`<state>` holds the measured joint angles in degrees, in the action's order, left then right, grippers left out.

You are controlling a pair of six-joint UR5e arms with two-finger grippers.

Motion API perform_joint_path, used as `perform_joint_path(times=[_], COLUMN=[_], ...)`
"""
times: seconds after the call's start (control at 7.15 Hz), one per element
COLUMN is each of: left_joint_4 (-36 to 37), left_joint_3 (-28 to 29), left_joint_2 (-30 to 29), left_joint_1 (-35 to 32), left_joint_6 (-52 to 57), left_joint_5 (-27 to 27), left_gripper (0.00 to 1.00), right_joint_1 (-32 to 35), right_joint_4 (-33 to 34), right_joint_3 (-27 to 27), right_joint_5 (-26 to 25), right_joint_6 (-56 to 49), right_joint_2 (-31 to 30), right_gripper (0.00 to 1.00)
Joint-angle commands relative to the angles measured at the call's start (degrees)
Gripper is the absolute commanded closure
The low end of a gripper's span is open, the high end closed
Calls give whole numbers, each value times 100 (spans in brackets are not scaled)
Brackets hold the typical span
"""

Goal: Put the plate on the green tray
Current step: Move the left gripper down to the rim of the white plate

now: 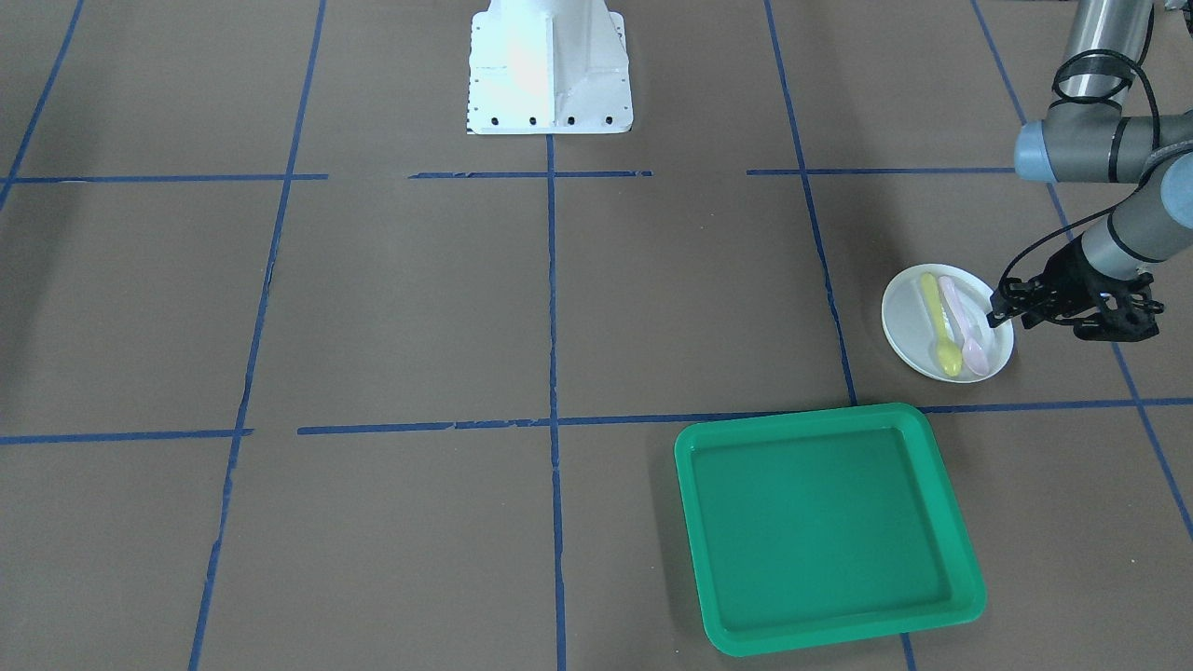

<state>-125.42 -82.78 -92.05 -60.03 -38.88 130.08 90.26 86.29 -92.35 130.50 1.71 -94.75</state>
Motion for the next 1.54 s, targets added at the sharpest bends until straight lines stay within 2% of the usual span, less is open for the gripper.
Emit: perform_joint_path(times=[0.0,0.42,0.7,0.98,1.26,1.4], left_joint_4=[9,17,9,9,0,9], left_joint_3=[-1,-18,-18,-18,-27,-53], left_joint_2=[-6,-6,-6,-6,3,37], left_joint_1=[0,9,105,132,132,132], left_joint_6=[3,3,-40,-23,21,91], left_joint_5=[0,0,0,9,44,53], left_gripper=[42,42,48,49,76,94], right_joint_1=[0,0,0,0,0,0], right_joint_4=[2,-7,-7,2,-7,2], right_joint_3=[-2,-2,7,-2,-2,-2], right_joint_5=[2,2,2,2,-7,2], right_joint_6=[5,5,5,5,5,5], right_joint_2=[0,0,0,0,0,0], right_gripper=[0,0,0,0,0,0])
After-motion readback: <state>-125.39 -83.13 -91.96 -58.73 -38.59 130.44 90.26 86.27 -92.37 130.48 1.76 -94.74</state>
